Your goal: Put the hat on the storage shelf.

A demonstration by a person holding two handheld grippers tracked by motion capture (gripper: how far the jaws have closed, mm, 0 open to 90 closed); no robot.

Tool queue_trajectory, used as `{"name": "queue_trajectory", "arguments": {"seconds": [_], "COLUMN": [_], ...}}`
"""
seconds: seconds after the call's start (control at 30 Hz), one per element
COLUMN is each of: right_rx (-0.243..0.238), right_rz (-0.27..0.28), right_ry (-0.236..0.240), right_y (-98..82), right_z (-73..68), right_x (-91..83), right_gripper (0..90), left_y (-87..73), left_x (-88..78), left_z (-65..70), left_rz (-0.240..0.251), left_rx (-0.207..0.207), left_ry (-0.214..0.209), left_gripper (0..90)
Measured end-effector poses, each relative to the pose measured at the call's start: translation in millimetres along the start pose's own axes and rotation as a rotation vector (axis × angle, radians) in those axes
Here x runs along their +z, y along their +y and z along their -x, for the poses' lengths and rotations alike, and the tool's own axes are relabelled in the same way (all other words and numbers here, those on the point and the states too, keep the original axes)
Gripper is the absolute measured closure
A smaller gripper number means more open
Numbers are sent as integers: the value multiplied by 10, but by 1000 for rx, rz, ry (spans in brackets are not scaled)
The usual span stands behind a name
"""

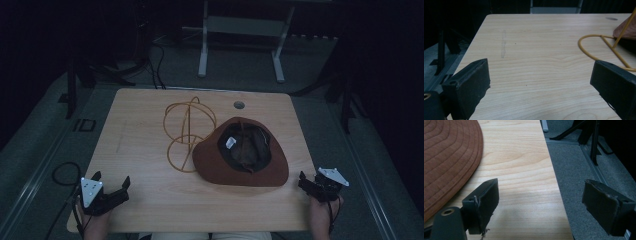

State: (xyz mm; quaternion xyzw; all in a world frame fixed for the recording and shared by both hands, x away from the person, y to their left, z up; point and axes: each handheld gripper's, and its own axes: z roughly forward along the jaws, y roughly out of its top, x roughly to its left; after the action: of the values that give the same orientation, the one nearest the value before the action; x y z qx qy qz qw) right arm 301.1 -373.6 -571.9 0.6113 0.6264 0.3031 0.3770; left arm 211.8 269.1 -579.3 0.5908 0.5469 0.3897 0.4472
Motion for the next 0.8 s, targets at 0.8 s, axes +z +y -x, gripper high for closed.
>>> {"name": "queue_trajectory", "arguments": {"seconds": [0.8], "right_rx": [-27], "right_rz": [-17], "right_ry": [122], "right_y": [150], "right_z": [-140], "right_x": [-194], "right_gripper": [142], "left_y": [49], "left_x": [45], "left_z": [144], "left_rz": [-141], "left_rx": [-29], "left_ry": [-35], "left_gripper": [48]}}
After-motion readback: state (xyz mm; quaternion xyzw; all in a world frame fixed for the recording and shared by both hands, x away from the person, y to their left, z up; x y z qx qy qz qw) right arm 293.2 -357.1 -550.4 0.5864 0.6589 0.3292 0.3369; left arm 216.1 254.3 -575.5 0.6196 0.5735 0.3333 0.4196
